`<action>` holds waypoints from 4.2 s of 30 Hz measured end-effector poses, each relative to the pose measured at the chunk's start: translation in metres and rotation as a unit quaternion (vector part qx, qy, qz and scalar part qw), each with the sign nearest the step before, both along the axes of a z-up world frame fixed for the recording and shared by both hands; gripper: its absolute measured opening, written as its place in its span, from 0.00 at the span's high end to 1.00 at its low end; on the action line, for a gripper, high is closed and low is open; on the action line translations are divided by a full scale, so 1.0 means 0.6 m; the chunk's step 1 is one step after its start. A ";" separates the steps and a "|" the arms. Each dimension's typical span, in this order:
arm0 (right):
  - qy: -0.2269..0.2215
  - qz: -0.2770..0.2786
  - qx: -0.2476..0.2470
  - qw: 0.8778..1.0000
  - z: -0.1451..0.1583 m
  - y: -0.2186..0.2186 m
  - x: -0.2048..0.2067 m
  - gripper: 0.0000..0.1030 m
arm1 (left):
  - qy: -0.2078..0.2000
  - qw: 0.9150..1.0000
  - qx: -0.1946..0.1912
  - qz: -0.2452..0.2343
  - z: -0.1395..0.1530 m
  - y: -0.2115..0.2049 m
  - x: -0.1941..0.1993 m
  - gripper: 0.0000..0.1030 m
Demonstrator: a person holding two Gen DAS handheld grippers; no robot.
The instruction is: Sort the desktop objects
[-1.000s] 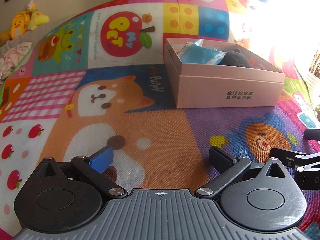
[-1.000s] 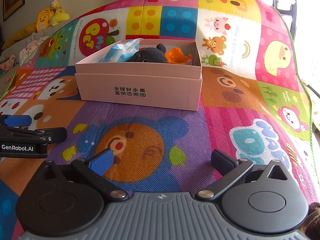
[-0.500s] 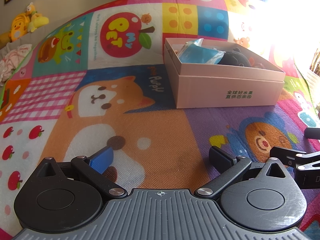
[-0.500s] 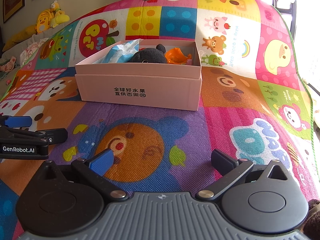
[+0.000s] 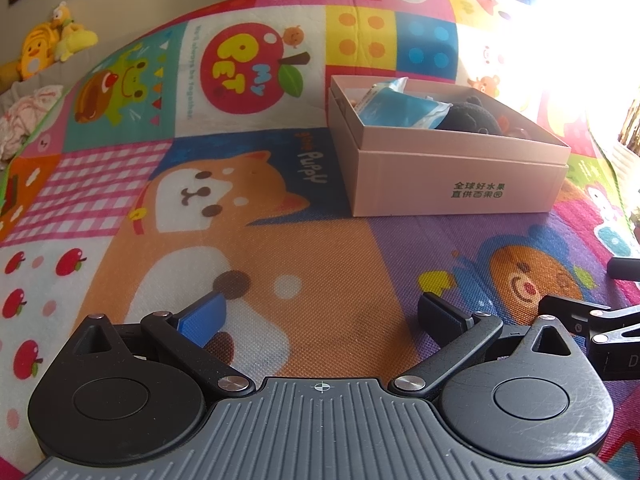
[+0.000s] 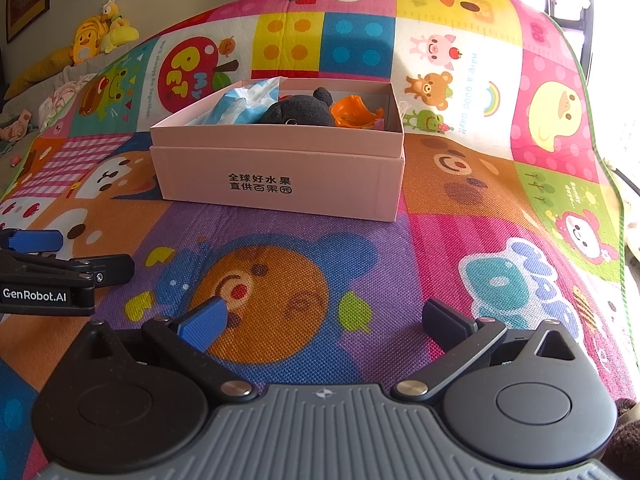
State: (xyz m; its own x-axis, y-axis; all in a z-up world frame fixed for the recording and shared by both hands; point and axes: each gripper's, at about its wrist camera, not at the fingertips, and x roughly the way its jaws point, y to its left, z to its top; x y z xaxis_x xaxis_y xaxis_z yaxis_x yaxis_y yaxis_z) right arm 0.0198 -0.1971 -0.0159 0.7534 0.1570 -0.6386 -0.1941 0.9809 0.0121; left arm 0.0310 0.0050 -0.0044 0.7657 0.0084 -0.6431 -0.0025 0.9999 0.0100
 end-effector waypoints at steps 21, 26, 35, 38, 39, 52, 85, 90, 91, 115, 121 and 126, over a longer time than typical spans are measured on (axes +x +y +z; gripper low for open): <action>0.000 0.002 -0.001 1.000 0.001 -0.001 0.002 0.00 | 0.000 1.000 -0.001 0.002 0.001 -0.001 0.001 0.00; 0.000 0.002 -0.001 1.000 0.001 -0.001 0.002 0.00 | 0.000 1.000 -0.001 0.002 0.002 -0.004 -0.002 0.00; 0.000 0.002 -0.001 1.000 0.000 -0.001 0.002 0.00 | 0.000 1.000 -0.008 0.001 0.000 0.000 -0.001 0.00; 0.001 0.002 -0.007 1.000 0.002 0.002 0.002 0.00 | 0.001 1.000 -0.009 0.000 0.001 0.006 0.004 0.00; 0.001 0.001 -0.006 1.000 0.003 0.001 0.003 0.00 | 0.000 1.000 -0.009 0.000 0.001 0.007 0.004 0.00; 0.001 -0.001 -0.002 1.000 0.006 0.001 0.000 0.00 | 0.001 1.000 -0.007 -0.001 0.002 0.005 0.002 0.00; 0.000 0.004 -0.001 1.000 0.001 0.001 0.005 0.00 | -0.003 1.000 -0.003 0.024 -0.001 0.002 -0.010 0.00; 0.001 0.011 -0.002 1.000 0.001 0.004 0.011 0.00 | -0.003 1.000 -0.001 0.026 -0.001 0.001 -0.013 0.00; 0.001 0.012 -0.002 1.000 0.001 0.005 0.012 0.00 | -0.003 1.000 0.000 0.025 -0.002 0.000 -0.014 0.00; 0.000 0.024 0.000 1.000 0.001 0.011 0.024 0.00 | -0.002 1.000 0.004 0.026 -0.001 -0.004 -0.015 0.00; 0.001 0.031 -0.001 1.000 0.002 0.008 0.031 0.00 | -0.002 1.000 0.005 0.026 -0.001 -0.002 -0.015 0.00; 0.002 0.031 -0.001 1.000 0.002 0.006 0.032 0.00 | -0.002 1.000 0.004 0.026 -0.001 -0.002 -0.014 0.00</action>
